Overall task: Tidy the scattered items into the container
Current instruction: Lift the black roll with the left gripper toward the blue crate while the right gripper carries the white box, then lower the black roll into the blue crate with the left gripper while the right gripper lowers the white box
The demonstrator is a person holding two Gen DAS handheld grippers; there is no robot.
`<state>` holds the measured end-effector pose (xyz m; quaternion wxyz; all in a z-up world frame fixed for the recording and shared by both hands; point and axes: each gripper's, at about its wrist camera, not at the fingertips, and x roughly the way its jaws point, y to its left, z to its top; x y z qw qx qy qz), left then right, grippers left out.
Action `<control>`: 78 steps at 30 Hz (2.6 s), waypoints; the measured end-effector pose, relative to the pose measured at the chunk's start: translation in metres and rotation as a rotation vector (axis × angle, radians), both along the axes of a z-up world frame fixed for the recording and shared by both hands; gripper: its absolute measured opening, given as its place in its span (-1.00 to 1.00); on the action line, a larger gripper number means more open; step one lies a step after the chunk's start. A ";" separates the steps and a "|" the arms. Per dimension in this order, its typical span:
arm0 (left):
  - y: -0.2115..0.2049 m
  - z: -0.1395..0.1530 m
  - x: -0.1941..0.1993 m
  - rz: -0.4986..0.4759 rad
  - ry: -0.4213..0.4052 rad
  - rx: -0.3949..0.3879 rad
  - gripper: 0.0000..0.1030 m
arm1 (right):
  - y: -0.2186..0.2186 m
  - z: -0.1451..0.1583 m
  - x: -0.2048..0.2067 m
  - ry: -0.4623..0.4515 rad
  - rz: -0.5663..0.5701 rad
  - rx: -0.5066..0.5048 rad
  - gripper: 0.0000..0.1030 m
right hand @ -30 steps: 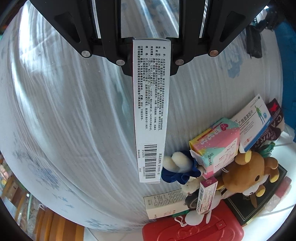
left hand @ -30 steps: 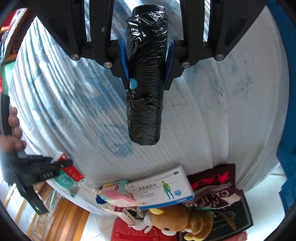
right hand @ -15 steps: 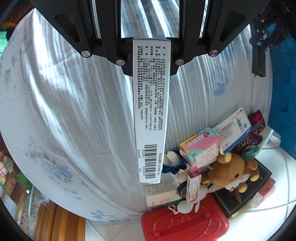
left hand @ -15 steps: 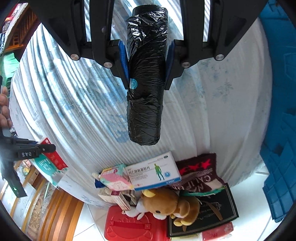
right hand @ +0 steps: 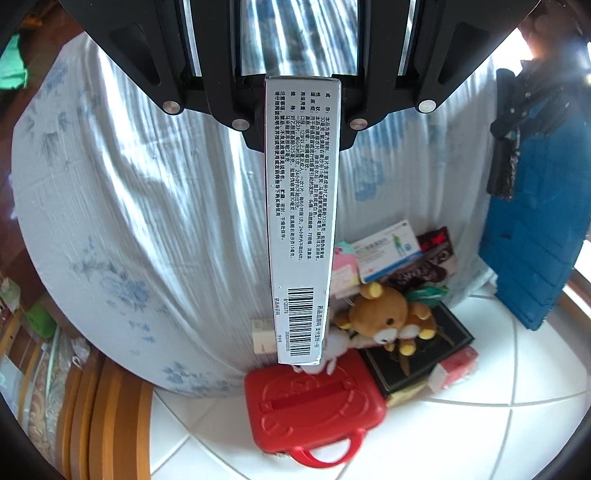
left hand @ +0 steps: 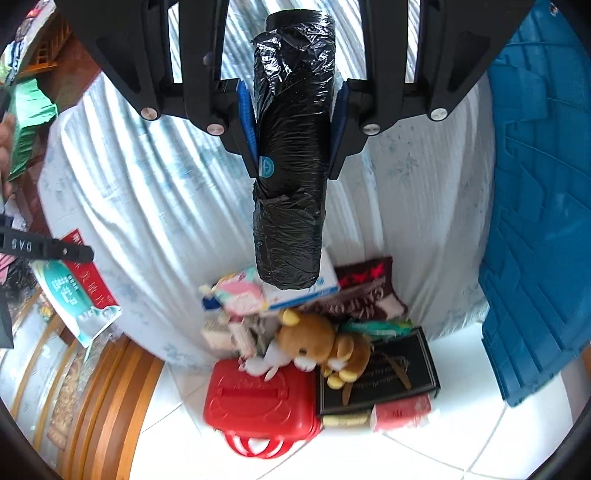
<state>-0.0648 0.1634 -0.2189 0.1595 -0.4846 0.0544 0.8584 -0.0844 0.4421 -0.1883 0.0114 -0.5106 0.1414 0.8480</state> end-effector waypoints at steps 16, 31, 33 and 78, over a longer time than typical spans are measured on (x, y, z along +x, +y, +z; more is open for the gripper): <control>-0.005 0.108 0.024 -0.002 0.132 0.004 -0.35 | -0.021 0.093 0.043 0.139 0.027 -0.036 -0.64; -0.034 0.170 0.033 0.013 0.235 0.034 -0.35 | -0.055 0.155 0.054 0.241 0.085 -0.049 -0.64; -0.039 0.177 0.034 0.011 0.247 0.039 -0.35 | -0.061 0.161 0.055 0.252 0.092 -0.051 -0.64; -0.212 0.227 0.027 0.091 0.380 0.124 -0.35 | -0.230 0.218 0.037 0.345 0.185 -0.029 -0.64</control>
